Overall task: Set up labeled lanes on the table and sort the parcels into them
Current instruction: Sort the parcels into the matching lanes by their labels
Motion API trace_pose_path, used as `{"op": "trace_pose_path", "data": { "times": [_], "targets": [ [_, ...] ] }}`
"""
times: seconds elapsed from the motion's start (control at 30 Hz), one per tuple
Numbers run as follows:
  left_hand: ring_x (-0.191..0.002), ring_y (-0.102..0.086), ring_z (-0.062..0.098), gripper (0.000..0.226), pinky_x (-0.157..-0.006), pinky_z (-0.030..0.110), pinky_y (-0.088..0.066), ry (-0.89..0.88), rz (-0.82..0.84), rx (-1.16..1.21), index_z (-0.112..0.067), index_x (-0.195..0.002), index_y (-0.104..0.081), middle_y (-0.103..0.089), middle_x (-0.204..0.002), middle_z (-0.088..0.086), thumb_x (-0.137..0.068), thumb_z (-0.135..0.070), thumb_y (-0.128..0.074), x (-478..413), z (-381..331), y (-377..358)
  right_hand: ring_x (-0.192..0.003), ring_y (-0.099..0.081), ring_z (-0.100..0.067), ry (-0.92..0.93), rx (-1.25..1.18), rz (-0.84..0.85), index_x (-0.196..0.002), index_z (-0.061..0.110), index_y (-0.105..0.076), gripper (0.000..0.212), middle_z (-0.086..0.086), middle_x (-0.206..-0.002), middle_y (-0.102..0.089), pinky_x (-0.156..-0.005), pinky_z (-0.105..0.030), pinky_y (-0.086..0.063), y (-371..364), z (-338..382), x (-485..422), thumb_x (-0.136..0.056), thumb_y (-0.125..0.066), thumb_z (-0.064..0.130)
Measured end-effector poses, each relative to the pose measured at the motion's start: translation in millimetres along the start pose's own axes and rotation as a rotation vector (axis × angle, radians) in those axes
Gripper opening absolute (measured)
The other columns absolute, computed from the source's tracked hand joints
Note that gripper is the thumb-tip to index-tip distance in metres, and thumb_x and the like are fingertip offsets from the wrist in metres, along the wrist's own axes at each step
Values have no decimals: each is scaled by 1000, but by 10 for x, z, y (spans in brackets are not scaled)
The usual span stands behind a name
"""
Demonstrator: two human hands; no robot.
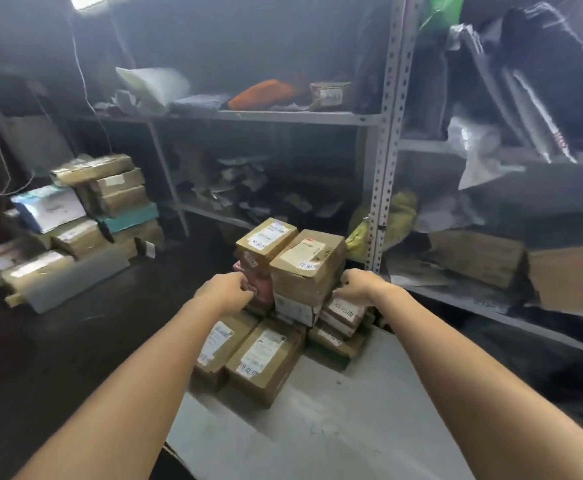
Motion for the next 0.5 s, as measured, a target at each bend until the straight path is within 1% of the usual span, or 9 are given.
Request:
{"op": "trace_pose_path", "data": {
  "times": [0.07,0.13,0.2,0.27,0.37,0.43,0.5],
  "targets": [
    [-108,-58,21,44,-86,34,-50,-43,-4,3,-27,-137,-53,-60,-131,2,-96,-42,-53,-343,-40,7,-108,-60,-24,-32,-50,-49,-132,18,-56,47,-3,-126,-63,-90,-37,-51,24,62,-207,-92,-60,43],
    [-102,-60,19,42,-85,34,-52,-86,2,32,-27,-137,-52,-60,-129,2,-97,-41,-53,-716,-87,11,-113,-59,-24,-84,-94,-92,-136,17,-53,51,-4,-132,-61,-93,-37,-50,17,107,-461,-92,-60,42],
    [-98,-61,20,40,-87,38,-55,-130,0,76,-27,-135,-53,-62,-126,2,-97,-40,-53,-1107,-137,18,-120,-56,-25,-141,-159,-135,-140,16,-50,53,-5,-137,-58,-95,-36,-48,-3,160,-704,-94,-59,39],
    [-103,-60,24,43,-90,42,-53,-178,13,116,-27,-137,-50,-62,-128,3,-96,-40,-52,-1467,-197,-2,-123,-55,-26,-192,-221,-186,-142,15,-48,52,-7,-139,-56,-94,-35,-46,-20,203,-903,-95,-57,37],
    [-116,-58,29,48,-94,40,-50,-254,40,192,-22,-144,-44,-57,-137,6,-99,-36,-51,-1951,-307,-78,-122,-56,-26,-287,-290,-276,-143,16,-47,52,-7,-139,-57,-90,-34,-45,-71,240,-1159,-96,-57,35],
    [-122,-55,29,46,-97,39,-48,-294,72,238,-18,-142,-47,-57,-138,7,-98,-33,-52,-2168,-405,-157,-122,-56,-27,-351,-338,-299,-141,15,-47,49,-7,-137,-58,-88,-35,-44,-134,233,-1267,-97,-57,34],
    [-124,-53,29,44,-96,35,-45,-330,125,272,-15,-139,-49,-58,-137,8,-98,-31,-53,-2347,-505,-245,-122,-55,-28,-406,-401,-313,-140,15,-46,48,-7,-135,-58,-88,-35,-44,-200,237,-1359,-97,-57,34]
  ]
}}
Point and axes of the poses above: each hand's wrist, its own x-axis away from the middle knuckle, its own y-axis out of the back of the hand, z = x × y, the point moved 5 cm from there along -x, towards the middle knuckle
